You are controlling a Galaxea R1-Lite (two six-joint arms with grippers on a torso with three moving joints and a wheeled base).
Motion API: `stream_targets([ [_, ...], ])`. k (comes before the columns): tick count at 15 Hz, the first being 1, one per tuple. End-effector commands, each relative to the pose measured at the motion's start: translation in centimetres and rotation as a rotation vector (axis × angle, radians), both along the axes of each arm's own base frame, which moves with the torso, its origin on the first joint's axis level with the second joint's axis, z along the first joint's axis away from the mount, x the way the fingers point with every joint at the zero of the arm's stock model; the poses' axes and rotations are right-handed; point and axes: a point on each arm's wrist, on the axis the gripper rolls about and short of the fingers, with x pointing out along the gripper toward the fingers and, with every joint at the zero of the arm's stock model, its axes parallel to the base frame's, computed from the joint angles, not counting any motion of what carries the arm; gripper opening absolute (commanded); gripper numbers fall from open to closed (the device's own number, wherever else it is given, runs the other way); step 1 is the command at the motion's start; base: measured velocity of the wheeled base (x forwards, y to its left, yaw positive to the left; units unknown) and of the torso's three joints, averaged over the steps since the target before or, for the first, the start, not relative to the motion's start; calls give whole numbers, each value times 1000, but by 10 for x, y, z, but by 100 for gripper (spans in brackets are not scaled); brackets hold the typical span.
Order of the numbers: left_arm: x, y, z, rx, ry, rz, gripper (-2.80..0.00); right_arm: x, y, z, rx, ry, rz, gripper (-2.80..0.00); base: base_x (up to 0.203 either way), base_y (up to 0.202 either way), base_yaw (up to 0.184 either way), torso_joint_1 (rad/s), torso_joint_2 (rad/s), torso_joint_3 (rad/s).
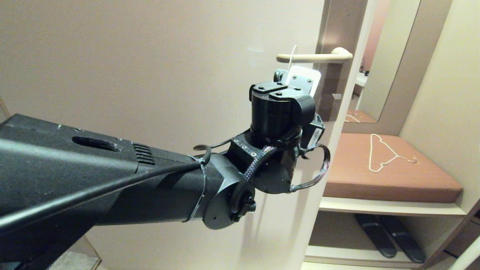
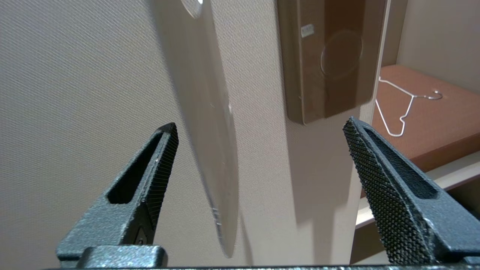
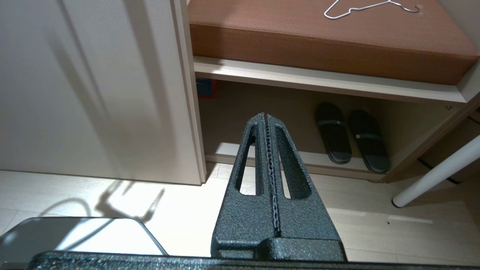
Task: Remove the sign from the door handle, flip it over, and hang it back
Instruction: Hang the sign back with the other side facing out
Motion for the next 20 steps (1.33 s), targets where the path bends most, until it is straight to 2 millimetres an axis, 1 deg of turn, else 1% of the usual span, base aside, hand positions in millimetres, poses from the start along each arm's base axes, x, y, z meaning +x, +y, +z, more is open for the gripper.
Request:
stream_targets([
  [1, -3, 5, 10, -21, -14, 3, 0, 0, 0, 0, 0, 1, 0, -280, 0, 0, 0, 0, 0, 0],
  [3, -6, 9, 16, -29, -18, 6, 0, 0, 0, 0, 0, 1, 0, -280, 0, 0, 0, 0, 0, 0],
  [6, -8, 17, 18, -27, -16, 10, 0, 0, 0, 0, 0, 1, 0, -280, 0, 0, 0, 0, 0, 0],
  [10, -17, 23, 23, -30, -15, 0, 0, 0, 0, 0, 0, 1, 0, -280, 0, 0, 0, 0, 0, 0],
  [13, -26, 33, 29, -33, -17, -3, 0, 0, 0, 0, 0, 1, 0, -280, 0, 0, 0, 0, 0, 0],
  [18, -41, 51, 26, -9, 6, -14, 0, 0, 0, 0, 0, 1, 0, -280, 0, 0, 0, 0, 0, 0],
  [20, -46, 59, 28, -24, 11, -16, 0, 0, 0, 0, 0, 1, 0, -280, 0, 0, 0, 0, 0, 0],
])
